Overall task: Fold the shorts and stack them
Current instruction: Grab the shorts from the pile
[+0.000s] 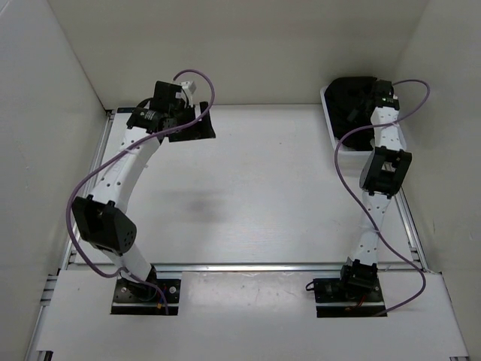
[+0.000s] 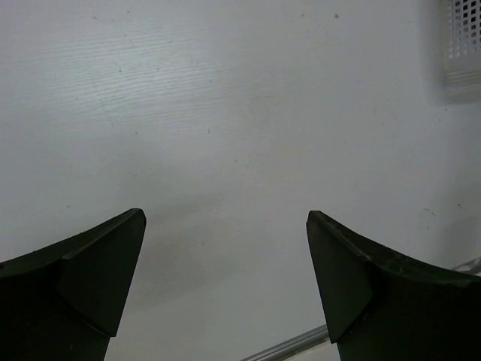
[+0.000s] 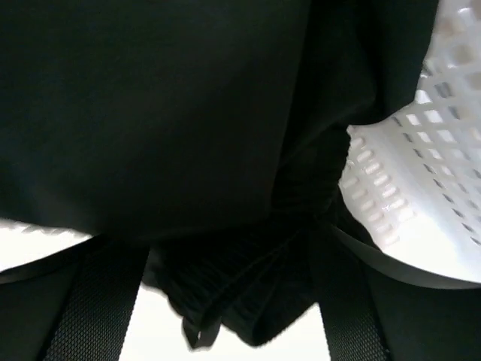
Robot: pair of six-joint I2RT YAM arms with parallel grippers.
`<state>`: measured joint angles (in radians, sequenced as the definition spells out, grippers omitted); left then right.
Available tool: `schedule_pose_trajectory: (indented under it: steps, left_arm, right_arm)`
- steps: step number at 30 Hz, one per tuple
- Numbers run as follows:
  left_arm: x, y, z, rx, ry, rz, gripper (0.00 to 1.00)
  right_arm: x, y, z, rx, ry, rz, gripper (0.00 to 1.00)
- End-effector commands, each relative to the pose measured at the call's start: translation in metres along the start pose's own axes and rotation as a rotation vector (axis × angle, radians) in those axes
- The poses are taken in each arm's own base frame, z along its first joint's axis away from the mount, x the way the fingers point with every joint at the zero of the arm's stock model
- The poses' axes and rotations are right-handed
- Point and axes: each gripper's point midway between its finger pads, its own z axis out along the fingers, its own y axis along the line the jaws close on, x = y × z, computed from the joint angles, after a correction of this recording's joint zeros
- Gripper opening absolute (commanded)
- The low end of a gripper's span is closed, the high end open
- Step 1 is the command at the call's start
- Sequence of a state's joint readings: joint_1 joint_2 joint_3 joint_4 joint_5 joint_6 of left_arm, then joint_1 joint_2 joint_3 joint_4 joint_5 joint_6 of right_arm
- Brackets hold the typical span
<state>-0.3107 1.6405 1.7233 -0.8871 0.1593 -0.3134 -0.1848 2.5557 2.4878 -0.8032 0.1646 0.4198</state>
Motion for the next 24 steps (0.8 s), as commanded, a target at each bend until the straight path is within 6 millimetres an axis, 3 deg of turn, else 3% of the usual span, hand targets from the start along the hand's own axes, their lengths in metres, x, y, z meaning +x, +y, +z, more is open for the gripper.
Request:
schedule_pose_trajectory:
  steps: [1,3,6,7,9,10,12,13,15,16,18,19,20,21,22,24]
  left_arm:
    - [-0.027,-0.003,-0.010,0.015,-0.058,0.031,1.00]
    - [-0.030,0.002,-0.007,0.006,-0.052,0.034,1.00]
    - [-0.028,0.002,0.001,0.011,-0.035,0.031,1.00]
    - [-0.029,0.000,0.003,0.021,-0.031,0.031,1.00]
    - [-0.027,0.001,0.003,0.018,-0.022,0.029,1.00]
    - [-0.027,0.001,0.003,0.018,-0.022,0.029,1.00]
    - [-0.023,0.003,-0.002,0.009,-0.025,0.029,1.00]
    - [-0.023,0.003,-0.002,0.009,-0.025,0.029,1.00]
    - [-0.019,0.003,-0.003,0.007,-0.017,0.017,1.00]
    - [-0.019,0.002,-0.009,0.009,-0.022,0.009,1.00]
    - [-0.018,-0.001,-0.015,0.020,-0.028,-0.001,1.00]
    - [-0.017,-0.003,-0.023,0.024,-0.039,-0.012,1.00]
    - [-0.015,-0.001,-0.028,0.012,-0.041,-0.012,1.00]
    - [-0.011,0.001,-0.031,0.001,-0.042,-0.027,1.00]
    - [-0.011,0.001,-0.042,-0.003,-0.059,-0.024,1.00]
    - [-0.006,0.005,-0.051,-0.030,-0.068,-0.036,1.00]
  right_arm:
    - [-0.012,0.023,0.005,-0.077,-0.069,0.029,0.82]
    - [-0.012,0.026,0.008,-0.093,-0.073,0.040,0.75]
    - [-0.006,0.031,0.011,-0.118,-0.051,0.049,0.50]
    - [-0.010,0.034,0.005,-0.135,-0.056,0.049,0.34]
    - [-0.021,0.040,-0.011,-0.160,-0.081,0.050,0.16]
    - [-0.024,0.041,-0.018,-0.164,-0.090,0.051,0.00]
    - [-0.047,0.040,-0.053,-0.157,-0.155,0.046,0.00]
    - [-0.062,0.043,-0.083,-0.179,-0.200,0.050,0.00]
    - [-0.076,0.044,-0.117,-0.195,-0.248,0.017,0.00]
    - [-0.092,0.050,-0.157,-0.241,-0.306,0.009,0.00]
    - [-0.103,0.057,-0.197,-0.303,-0.357,-0.019,0.00]
    - [-0.113,0.062,-0.239,-0.354,-0.409,-0.023,0.00]
    - [-0.119,0.067,-0.265,-0.398,-0.445,-0.040,0.00]
    - [-0.114,0.077,-0.286,-0.454,-0.443,-0.069,0.00]
    - [-0.114,0.085,-0.326,-0.508,-0.484,-0.085,0.00]
    - [-0.108,0.098,-0.371,-0.584,-0.529,-0.141,0.00]
